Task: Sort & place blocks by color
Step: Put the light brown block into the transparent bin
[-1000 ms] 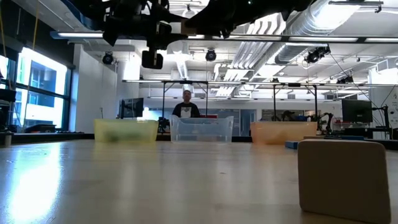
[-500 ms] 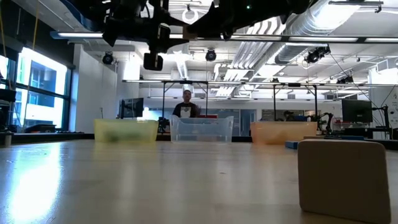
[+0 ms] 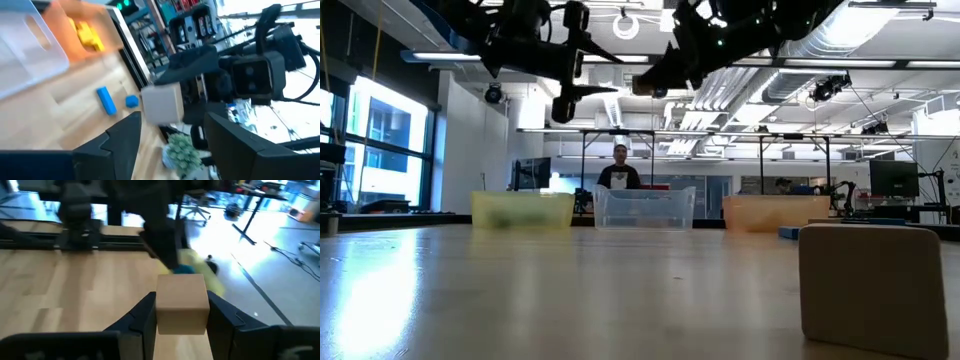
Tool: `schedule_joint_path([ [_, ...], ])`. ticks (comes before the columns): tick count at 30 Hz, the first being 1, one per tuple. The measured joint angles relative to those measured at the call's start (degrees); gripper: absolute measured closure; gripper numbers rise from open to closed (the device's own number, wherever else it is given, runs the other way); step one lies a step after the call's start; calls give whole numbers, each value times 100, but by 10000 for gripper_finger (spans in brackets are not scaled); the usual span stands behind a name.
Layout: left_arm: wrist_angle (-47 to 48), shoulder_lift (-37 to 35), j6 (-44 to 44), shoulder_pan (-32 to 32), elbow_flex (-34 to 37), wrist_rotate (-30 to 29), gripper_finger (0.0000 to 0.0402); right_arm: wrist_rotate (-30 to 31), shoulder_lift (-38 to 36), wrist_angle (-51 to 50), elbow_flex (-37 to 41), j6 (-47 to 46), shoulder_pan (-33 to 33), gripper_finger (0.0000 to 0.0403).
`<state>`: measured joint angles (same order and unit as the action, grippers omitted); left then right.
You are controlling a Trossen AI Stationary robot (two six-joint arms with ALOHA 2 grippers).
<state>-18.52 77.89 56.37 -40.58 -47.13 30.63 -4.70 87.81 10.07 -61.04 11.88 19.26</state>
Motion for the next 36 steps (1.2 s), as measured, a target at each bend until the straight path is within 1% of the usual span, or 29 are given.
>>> schedule_joint_path([
  [3,7,0,-165,-88,0,-65,194,-32,1,1,0,21,321,295],
  [5,7,0,-269,-104,0,-257,194,-42,56,67,-1,61,539,295],
  [9,18,0,-405,-104,0,-555,194,-394,291,174,0,59,966,295],
  [14,28,0,-749,-104,0,-601,196,-538,635,171,-1,-4,1284,295],
  [16,30,0,-924,-104,0,-608,197,-637,802,5,-141,-144,1374,295],
  [18,65,0,-1110,-100,0,-708,197,-788,1000,-287,-385,-179,1446,295],
  [21,74,0,-1314,-100,0,-981,197,-816,1384,-902,-938,-54,1495,295],
  [24,136,0,-1514,-118,0,-1235,197,-825,1841,-1760,-1615,80,1559,295],
  [27,320,0,-1725,-139,0,-1349,197,-846,2272,-2589,-2265,168,1628,295],
  [32,1036,0,-1988,-137,0,-1500,197,-927,2821,-3566,-2996,210,1730,295],
  [36,1666,0,-2067,-137,0,-1669,197,-987,3089,-3861,-3245,164,1785,295],
])
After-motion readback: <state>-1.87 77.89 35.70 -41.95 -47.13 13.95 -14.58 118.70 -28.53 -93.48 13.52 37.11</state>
